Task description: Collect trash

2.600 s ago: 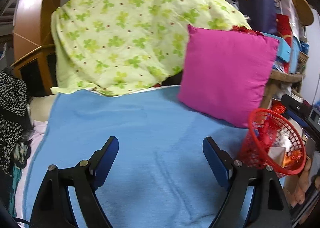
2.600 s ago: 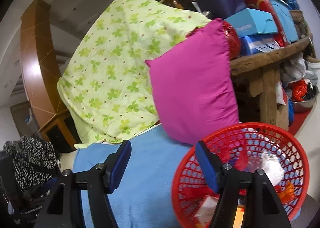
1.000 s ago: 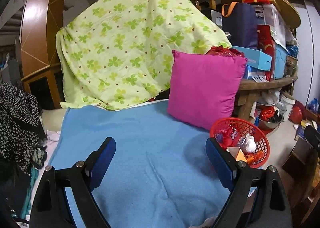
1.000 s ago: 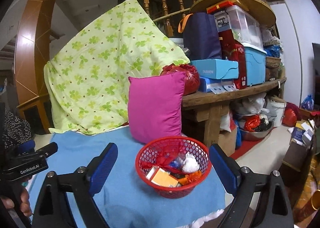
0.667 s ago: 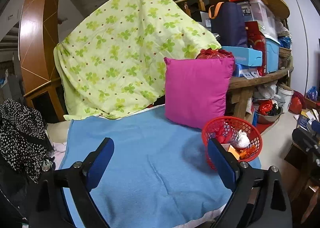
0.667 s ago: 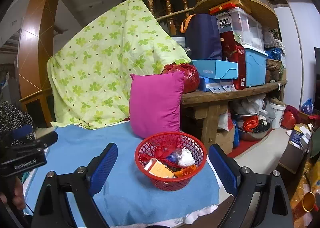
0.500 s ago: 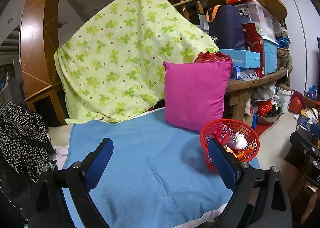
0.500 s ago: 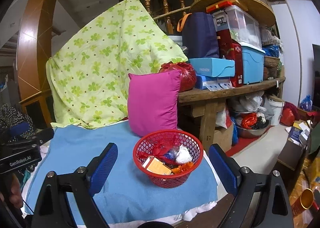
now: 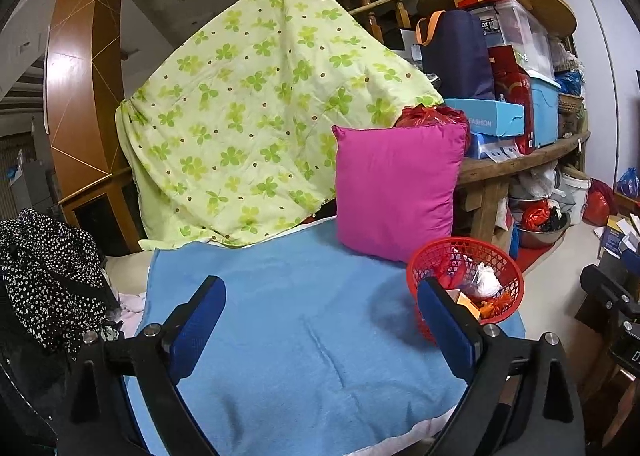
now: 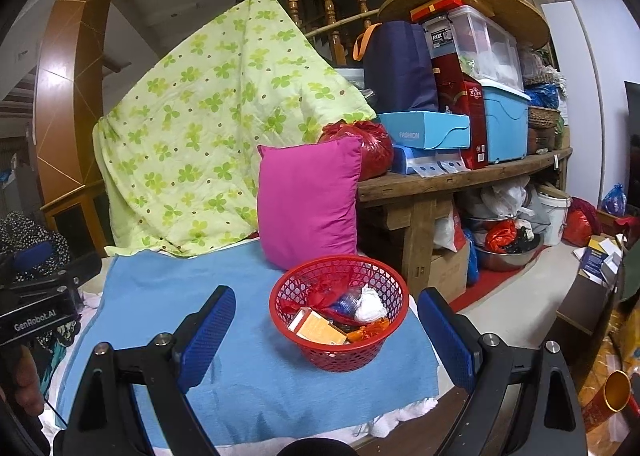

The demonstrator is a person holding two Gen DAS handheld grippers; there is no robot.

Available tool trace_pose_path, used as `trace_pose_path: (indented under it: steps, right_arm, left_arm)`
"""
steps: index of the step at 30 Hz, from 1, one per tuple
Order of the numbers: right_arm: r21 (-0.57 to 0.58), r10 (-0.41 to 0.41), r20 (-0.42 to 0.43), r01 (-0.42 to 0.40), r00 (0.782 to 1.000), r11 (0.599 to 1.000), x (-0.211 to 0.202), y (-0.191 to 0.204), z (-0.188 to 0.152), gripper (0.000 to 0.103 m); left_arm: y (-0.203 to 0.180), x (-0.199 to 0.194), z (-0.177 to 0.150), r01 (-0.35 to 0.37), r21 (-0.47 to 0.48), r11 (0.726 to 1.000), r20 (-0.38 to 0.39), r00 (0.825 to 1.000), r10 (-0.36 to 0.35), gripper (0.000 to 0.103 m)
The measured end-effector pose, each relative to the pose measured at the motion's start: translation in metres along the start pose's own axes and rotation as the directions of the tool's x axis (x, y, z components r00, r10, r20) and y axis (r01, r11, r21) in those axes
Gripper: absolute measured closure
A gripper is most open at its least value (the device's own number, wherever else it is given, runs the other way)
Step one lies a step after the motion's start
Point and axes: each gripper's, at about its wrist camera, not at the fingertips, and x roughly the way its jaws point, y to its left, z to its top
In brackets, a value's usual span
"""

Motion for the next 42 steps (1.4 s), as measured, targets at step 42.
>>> trace_pose_path:
  steps: [42]
  right_arm:
    - [0.023, 0.002, -0.021, -0.001, 1.000, 1.000, 0.015, -0.010, -0.008, 0.009]
  left_arm:
    - [-0.001, -0.002, -0.004, 0.028, 0.062, 0.998, 0.008, 1.000, -0.029, 0.006]
